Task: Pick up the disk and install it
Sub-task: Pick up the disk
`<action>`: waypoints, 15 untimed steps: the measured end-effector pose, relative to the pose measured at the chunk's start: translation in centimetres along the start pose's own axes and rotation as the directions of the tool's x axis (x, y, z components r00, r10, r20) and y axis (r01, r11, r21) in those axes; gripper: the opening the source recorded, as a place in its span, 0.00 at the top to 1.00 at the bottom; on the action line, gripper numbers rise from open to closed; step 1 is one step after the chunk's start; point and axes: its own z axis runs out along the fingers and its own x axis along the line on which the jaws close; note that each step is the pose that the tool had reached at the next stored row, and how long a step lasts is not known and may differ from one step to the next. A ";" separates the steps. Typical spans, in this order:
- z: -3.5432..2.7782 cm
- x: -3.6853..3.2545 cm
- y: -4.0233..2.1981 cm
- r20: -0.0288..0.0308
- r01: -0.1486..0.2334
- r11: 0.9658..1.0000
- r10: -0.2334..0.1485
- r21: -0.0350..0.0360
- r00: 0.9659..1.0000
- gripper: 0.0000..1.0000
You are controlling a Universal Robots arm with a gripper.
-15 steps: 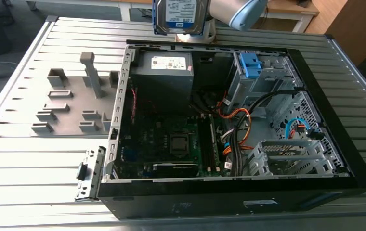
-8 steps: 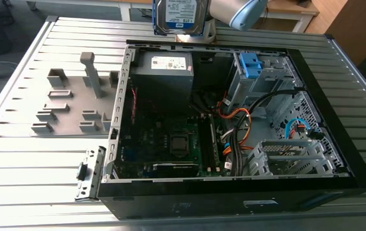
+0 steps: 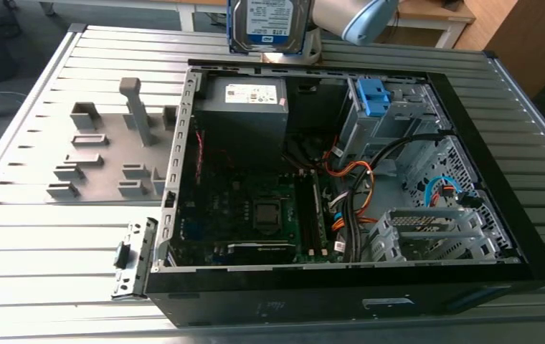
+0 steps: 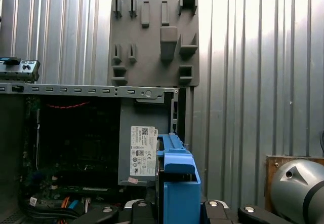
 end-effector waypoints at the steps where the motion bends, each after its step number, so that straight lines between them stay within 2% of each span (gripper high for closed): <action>1: 0.00 0.04 0.00 0.000 0.000 1.000 0.000 0.000 1.000 0.64; 15: 0.02 0.50 0.01 0.000 0.000 1.000 0.000 0.000 1.000 0.64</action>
